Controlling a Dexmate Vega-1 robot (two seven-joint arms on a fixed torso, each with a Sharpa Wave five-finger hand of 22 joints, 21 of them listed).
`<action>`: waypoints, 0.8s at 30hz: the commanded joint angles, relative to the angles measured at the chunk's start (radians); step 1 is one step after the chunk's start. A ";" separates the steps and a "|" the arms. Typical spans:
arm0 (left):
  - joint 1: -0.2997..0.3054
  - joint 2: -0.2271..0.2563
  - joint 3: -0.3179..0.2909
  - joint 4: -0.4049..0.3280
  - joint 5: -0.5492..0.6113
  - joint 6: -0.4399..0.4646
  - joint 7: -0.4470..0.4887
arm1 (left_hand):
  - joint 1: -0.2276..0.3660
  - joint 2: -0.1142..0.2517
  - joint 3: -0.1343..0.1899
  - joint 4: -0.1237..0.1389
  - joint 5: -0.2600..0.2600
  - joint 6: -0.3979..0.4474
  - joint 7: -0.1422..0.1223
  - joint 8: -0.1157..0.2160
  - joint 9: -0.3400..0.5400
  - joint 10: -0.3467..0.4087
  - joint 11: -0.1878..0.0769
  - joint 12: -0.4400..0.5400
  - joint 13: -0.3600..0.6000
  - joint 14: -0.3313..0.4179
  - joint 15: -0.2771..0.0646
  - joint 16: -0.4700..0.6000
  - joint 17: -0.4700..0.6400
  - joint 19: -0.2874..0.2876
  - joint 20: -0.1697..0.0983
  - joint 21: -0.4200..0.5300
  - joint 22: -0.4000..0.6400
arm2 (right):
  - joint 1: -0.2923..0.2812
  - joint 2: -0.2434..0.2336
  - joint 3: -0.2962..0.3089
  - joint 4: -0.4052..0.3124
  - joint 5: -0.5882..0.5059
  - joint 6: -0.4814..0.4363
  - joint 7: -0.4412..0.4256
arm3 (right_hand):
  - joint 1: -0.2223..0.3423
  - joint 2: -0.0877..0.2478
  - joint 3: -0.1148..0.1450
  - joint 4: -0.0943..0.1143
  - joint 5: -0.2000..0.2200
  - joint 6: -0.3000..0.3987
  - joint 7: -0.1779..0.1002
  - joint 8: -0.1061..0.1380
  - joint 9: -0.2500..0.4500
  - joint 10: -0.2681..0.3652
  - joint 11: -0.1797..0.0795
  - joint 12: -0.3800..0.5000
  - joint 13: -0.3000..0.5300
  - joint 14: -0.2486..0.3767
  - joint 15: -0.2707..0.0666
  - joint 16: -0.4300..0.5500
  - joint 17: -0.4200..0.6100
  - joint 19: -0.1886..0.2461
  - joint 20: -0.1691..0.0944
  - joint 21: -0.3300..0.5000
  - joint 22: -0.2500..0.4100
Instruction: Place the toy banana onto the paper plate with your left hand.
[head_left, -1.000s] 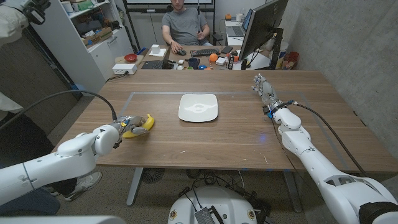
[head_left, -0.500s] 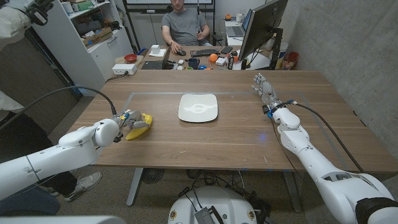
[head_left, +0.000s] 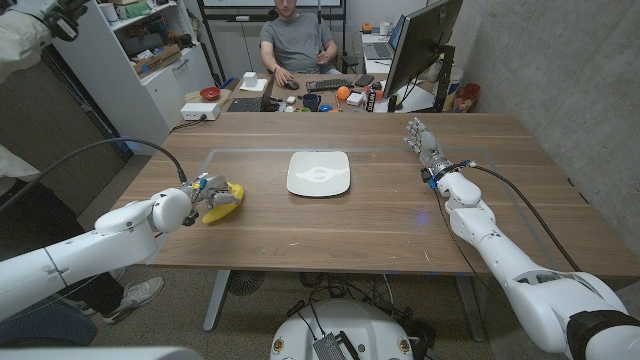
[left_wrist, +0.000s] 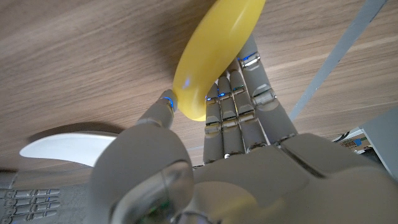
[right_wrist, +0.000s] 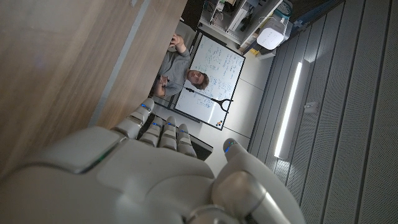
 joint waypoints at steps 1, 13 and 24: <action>0.020 -0.008 -0.029 -0.011 -0.196 0.029 0.050 | 0.208 0.177 0.005 0.001 -0.004 0.024 0.015 0.002 0.005 0.330 -0.144 0.011 0.030 0.698 -0.324 0.023 0.119 0.130 -0.143 0.037 0.027 | -0.006 -0.002 0.012 -0.006 0.005 -0.006 0.007 | 0.010 0.015 0.000 0.000 0.005 0.003 0.001 0.004 0.005 0.011 0.000 0.000 0.005 0.001 -0.006 0.005 0.002 0.006 -0.008 0.002 0.005; 0.123 0.062 -0.132 -0.086 -0.284 0.005 0.178 | 0.231 0.183 0.000 0.007 -0.004 0.092 0.015 0.024 0.016 0.348 -0.132 0.014 0.032 0.696 -0.324 0.026 0.114 0.131 -0.137 0.061 0.026 | -0.020 -0.004 0.019 -0.015 0.011 -0.004 0.008 | 0.011 0.015 0.000 -0.001 0.005 0.001 0.002 0.003 0.005 0.011 0.000 0.000 0.005 0.001 -0.006 0.003 0.002 0.006 -0.008 0.001 0.005; 0.211 0.110 -0.220 -0.115 -0.344 -0.021 0.268 | 0.256 0.187 0.005 0.003 -0.005 0.125 0.015 0.032 0.022 0.356 -0.148 0.010 0.028 0.701 -0.323 0.035 0.116 0.127 -0.138 0.073 0.025 | -0.034 -0.008 0.016 -0.045 0.012 -0.016 0.003 | 0.012 0.016 0.000 -0.001 0.006 0.001 0.003 0.003 0.006 0.011 -0.001 -0.001 0.005 -0.001 -0.007 0.002 0.002 0.006 -0.009 0.000 0.005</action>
